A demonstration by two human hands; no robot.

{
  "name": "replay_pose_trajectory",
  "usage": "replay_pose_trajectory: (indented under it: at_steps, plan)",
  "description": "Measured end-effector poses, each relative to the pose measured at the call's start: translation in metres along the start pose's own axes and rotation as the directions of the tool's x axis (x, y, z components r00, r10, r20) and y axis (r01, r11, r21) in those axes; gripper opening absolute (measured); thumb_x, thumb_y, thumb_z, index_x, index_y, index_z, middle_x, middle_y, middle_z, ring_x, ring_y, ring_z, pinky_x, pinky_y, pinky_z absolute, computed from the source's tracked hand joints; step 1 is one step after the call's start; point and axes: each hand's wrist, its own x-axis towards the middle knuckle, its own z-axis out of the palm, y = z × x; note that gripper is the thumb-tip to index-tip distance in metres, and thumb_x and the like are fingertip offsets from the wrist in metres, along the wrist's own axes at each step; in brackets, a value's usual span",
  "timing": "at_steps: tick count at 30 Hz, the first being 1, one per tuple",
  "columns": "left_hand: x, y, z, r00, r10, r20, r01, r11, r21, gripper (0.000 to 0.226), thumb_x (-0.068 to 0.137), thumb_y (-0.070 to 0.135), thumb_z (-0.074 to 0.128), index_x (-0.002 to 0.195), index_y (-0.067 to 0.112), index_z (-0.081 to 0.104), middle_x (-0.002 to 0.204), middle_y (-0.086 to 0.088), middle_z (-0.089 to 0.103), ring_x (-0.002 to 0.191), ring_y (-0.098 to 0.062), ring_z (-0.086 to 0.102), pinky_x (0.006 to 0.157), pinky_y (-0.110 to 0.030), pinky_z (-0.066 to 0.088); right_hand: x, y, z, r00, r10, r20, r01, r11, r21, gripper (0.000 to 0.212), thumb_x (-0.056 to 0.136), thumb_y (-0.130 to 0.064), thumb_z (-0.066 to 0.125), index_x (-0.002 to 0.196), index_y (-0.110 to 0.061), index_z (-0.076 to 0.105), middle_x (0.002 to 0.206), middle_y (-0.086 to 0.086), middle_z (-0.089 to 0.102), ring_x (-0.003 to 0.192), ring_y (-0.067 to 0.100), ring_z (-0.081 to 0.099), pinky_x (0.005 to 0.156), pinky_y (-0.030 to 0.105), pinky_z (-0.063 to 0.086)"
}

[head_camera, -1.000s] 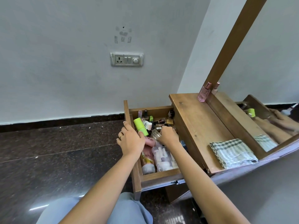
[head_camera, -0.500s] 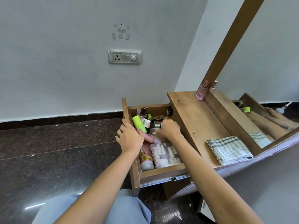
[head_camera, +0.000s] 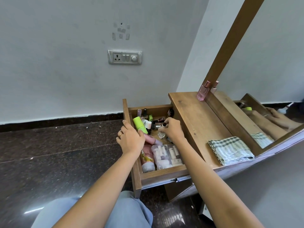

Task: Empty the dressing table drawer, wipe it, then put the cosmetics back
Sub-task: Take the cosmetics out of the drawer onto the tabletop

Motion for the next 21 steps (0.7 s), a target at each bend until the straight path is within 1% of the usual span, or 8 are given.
replay_pose_trajectory:
  at_steps: [2,5,7,9,11,14,18,21]
  plan:
    - [0.000,0.000,0.001,1.000,0.004,-0.001,-0.004,1.000,0.003,0.077,0.093,0.036,0.052,0.150,0.002,0.013,0.142,-0.020,0.040,0.128,-0.039,0.041,0.103,-0.054,0.035,-0.006,0.003,0.003,1.000,-0.004,-0.011,0.005,0.999,0.045,0.036,0.074,-0.017,0.080,0.101,-0.007,0.059,0.094,0.008,0.064,0.079,0.019,0.060,0.063,0.032,0.051]
    - [0.001,0.000,0.001,1.000,0.002,-0.004,-0.002,1.000,0.008,0.077,0.093,0.036,0.052,0.150,0.002,0.013,0.142,-0.020,0.040,0.128,-0.039,0.041,0.103,-0.055,0.036,-0.012,0.006,0.006,1.000,-0.010,0.002,0.010,0.999,0.038,0.045,0.073,-0.016,0.081,0.109,-0.006,0.057,0.102,0.007,0.060,0.086,0.017,0.057,0.067,0.028,0.045]
    - [0.001,-0.001,0.002,1.000,0.002,-0.006,-0.002,1.000,0.009,0.077,0.092,0.036,0.052,0.150,0.002,0.013,0.142,-0.020,0.040,0.128,-0.039,0.041,0.103,-0.055,0.036,-0.015,0.007,0.003,1.000,0.009,0.008,-0.010,1.000,0.024,0.045,0.075,-0.012,0.079,0.113,-0.005,0.056,0.105,0.009,0.060,0.088,0.019,0.058,0.068,0.029,0.048]
    - [0.001,0.000,0.001,1.000,0.002,-0.009,-0.002,1.000,0.004,0.077,0.092,0.036,0.053,0.150,0.002,0.014,0.142,-0.020,0.040,0.128,-0.039,0.041,0.103,-0.055,0.036,-0.020,0.010,-0.006,0.999,0.026,-0.033,-0.029,0.996,-0.089,0.034,0.082,-0.005,0.069,0.113,-0.004,0.057,0.109,0.013,0.063,0.092,0.025,0.062,0.074,0.034,0.053]
    - [0.001,0.000,0.001,1.000,0.000,-0.007,0.000,1.000,-0.002,0.078,0.092,0.036,0.054,0.149,0.002,0.014,0.142,-0.020,0.040,0.128,-0.039,0.041,0.103,-0.055,0.037,-0.028,0.014,-0.014,0.997,0.033,-0.070,-0.054,0.946,-0.321,0.025,0.090,0.000,0.055,0.114,-0.002,0.057,0.112,0.015,0.063,0.099,0.029,0.064,0.079,0.034,0.052]
    - [0.001,0.000,0.001,1.000,0.001,-0.011,-0.002,1.000,-0.008,0.078,0.092,0.036,0.054,0.149,0.002,0.014,0.141,-0.020,0.041,0.127,-0.039,0.041,0.102,-0.055,0.037,-0.043,0.023,-0.012,0.995,0.070,-0.075,-0.098,0.858,-0.504,0.028,0.094,0.003,0.047,0.120,0.000,0.056,0.117,0.015,0.062,0.105,0.029,0.063,0.080,0.032,0.052]
    - [-0.001,0.000,0.001,1.000,0.004,-0.007,-0.004,1.000,-0.015,0.078,0.092,0.036,0.054,0.149,0.002,0.014,0.141,-0.020,0.041,0.127,-0.039,0.041,0.103,-0.055,0.037,-0.054,0.033,-0.006,0.985,0.162,-0.060,-0.171,0.854,-0.492,0.030,0.095,0.002,0.046,0.123,0.001,0.056,0.118,0.013,0.063,0.106,0.026,0.064,0.081,0.031,0.053]
    - [-0.001,0.000,0.001,1.000,0.003,-0.005,-0.003,1.000,-0.013,0.078,0.092,0.036,0.054,0.149,0.002,0.014,0.141,-0.020,0.041,0.127,-0.039,0.041,0.103,-0.055,0.037,-0.059,0.032,-0.007,0.983,0.164,-0.083,-0.184,0.887,-0.423,0.030,0.096,0.000,0.046,0.125,0.002,0.052,0.120,0.013,0.061,0.107,0.021,0.064,0.084,0.026,0.052]
